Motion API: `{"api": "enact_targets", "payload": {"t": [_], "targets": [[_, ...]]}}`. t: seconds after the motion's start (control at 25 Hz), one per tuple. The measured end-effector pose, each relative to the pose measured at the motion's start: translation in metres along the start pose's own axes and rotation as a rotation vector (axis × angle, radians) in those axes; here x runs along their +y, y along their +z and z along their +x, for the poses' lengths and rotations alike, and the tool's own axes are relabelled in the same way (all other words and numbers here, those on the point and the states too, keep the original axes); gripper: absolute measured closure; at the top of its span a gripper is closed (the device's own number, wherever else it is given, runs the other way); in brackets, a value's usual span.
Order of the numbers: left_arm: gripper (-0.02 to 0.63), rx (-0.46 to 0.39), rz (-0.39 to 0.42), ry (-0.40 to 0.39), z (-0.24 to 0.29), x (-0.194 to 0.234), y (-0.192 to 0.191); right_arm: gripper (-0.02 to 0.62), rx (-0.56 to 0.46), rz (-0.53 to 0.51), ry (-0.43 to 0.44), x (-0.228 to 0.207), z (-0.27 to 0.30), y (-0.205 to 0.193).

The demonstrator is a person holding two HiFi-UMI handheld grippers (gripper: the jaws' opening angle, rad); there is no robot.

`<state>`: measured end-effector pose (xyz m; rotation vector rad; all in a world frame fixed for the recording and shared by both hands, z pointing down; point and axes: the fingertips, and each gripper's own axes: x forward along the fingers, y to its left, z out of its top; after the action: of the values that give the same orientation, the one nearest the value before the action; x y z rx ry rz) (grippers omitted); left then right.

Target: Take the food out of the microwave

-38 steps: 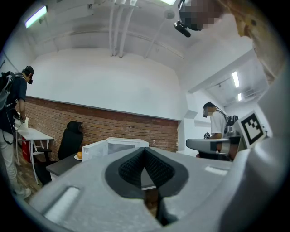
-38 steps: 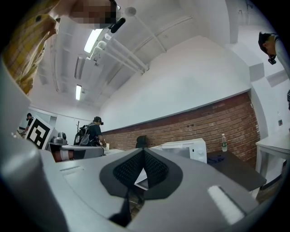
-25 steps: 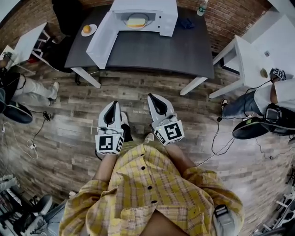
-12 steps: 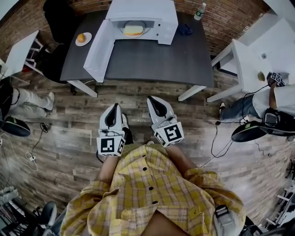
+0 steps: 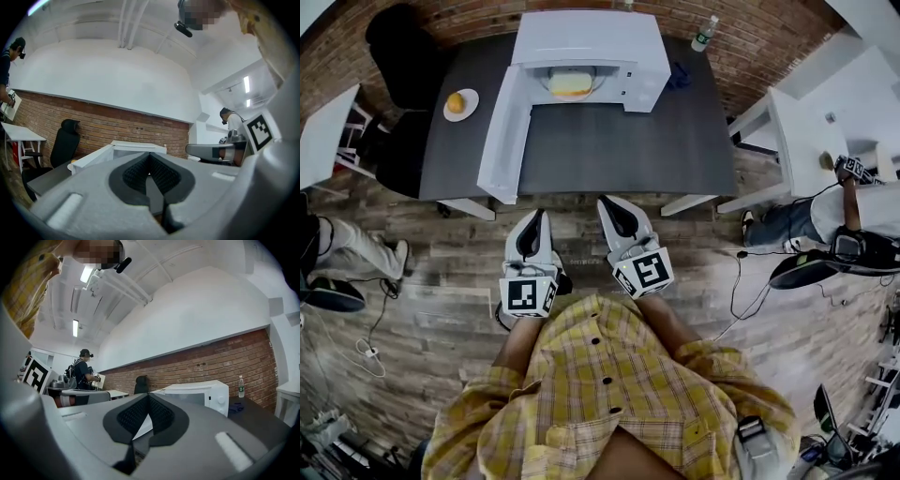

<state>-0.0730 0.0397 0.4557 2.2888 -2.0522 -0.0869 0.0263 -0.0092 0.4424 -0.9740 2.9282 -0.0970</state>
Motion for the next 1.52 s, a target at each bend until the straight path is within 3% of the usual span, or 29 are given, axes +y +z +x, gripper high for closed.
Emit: {"api": "enact_targets", "payload": {"t": [0.8, 1.2, 1.52], "targets": [[0.606, 0.004, -0.034, -0.167, 0.07, 0.095, 0.017, 0.591, 0.041, -0.021, -0.179, -0.005, 0.108, 0.004], [0.606, 0.019, -0.051, -0.175, 0.081, 0.107, 0.007, 0.591, 0.045, -0.017, -0.196, -0.01, 0.12, -0.008], [0.606, 0.031, -0.053, -0.175, 0.096, 0.105, 0.002, 0.591, 0.036, -0.007, -0.161, -0.021, 0.136, -0.012]]}}
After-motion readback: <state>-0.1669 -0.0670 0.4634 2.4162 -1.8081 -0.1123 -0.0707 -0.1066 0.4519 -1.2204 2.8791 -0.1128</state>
